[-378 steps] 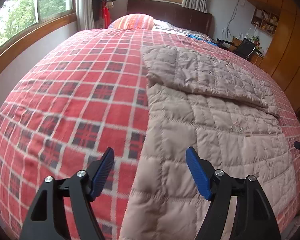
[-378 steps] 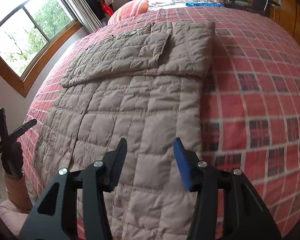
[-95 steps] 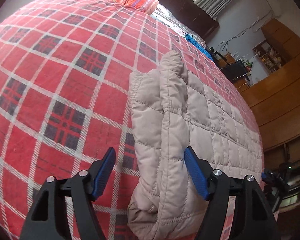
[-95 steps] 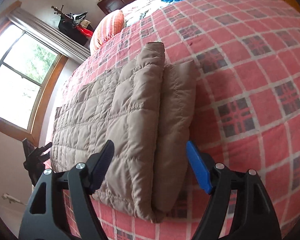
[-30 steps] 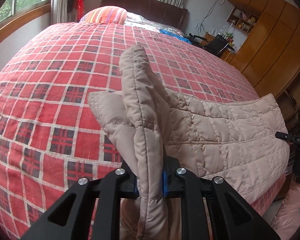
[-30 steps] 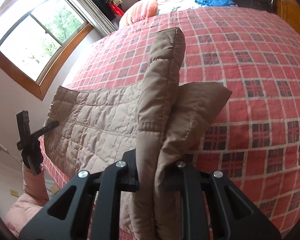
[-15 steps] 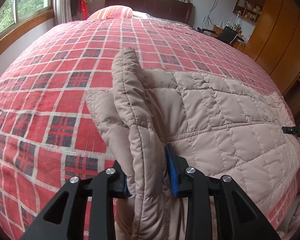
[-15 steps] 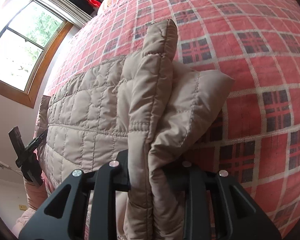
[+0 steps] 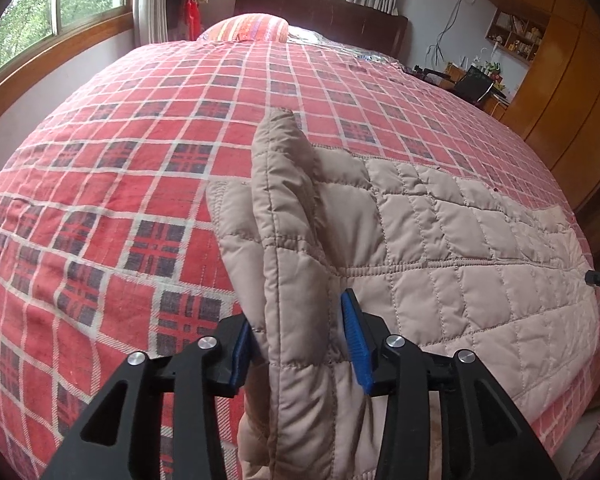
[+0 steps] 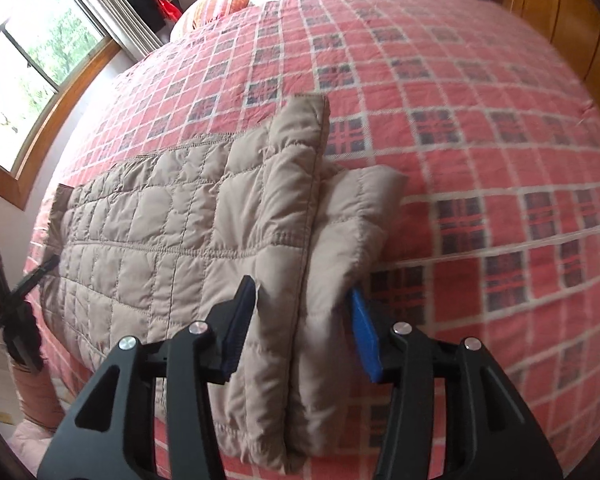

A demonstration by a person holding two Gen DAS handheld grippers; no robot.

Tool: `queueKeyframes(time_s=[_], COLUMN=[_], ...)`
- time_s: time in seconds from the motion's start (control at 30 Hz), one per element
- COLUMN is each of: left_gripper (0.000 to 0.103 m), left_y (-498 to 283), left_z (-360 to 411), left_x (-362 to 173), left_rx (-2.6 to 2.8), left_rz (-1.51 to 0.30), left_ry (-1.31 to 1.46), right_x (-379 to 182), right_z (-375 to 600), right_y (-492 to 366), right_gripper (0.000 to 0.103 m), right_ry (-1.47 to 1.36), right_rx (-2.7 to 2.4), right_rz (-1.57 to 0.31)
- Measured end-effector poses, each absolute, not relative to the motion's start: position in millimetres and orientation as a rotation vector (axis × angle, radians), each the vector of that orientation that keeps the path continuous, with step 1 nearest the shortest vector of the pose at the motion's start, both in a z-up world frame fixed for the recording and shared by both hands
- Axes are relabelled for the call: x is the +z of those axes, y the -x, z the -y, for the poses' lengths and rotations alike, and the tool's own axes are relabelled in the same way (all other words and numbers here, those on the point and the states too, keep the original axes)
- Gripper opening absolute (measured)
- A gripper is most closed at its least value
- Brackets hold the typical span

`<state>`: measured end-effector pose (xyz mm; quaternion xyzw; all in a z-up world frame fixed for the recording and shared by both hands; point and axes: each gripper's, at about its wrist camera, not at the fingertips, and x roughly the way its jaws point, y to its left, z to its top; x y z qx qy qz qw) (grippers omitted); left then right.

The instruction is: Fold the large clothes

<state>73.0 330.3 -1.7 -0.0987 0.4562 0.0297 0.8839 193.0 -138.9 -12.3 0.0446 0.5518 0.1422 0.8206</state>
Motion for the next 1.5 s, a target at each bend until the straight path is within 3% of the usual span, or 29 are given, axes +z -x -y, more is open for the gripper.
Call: queueKeyframes(time_s=[0.13,0.23,0.33,0.4,0.9,1.03,1.33,1.5], left_gripper=[0.046,0.048,0.049,0.049,0.056,0.062,0.077,0.08], left_y=[-62,-54,-50,-48,-54,-60,-70,-63], left_z=[-331,-327,-323,-320,-324,-327,-335,-343], left_x=[12,18,21,22,6,-2,-25,-34], left_rx=[0.088,0.101,0.105,0.11,0.096,0.056,-0.029,-0.069], left_rz=[-0.928,-0.913,-0.914,-0.914,-0.977,-1.012,-1.083,-1.096], left_ry=[0.189,0.163,0.154,0.142,0.176,0.207,0.296,0.359], right_x=[22,34,31,25,-35,-41,-44,-65], right_z=[129,111,86,74,43,41,65,70], right_y=[-173,-165,-165,-167,-189,-193,-196,-205], right_gripper=[0.047,0.031,0.027,0.019,0.013,0.007,0.006,0.006], right_ry=[-0.02,-0.017,0.021,0.032,0.026,0.037,0.034,0.009], right_rx=[0.314,0.391,0.403,0.411,0.362,0.324,0.275,0.292], right_rz=[-1.1,-1.127,-1.183,-1.213,-1.404,-1.436,-1.459,-1.493])
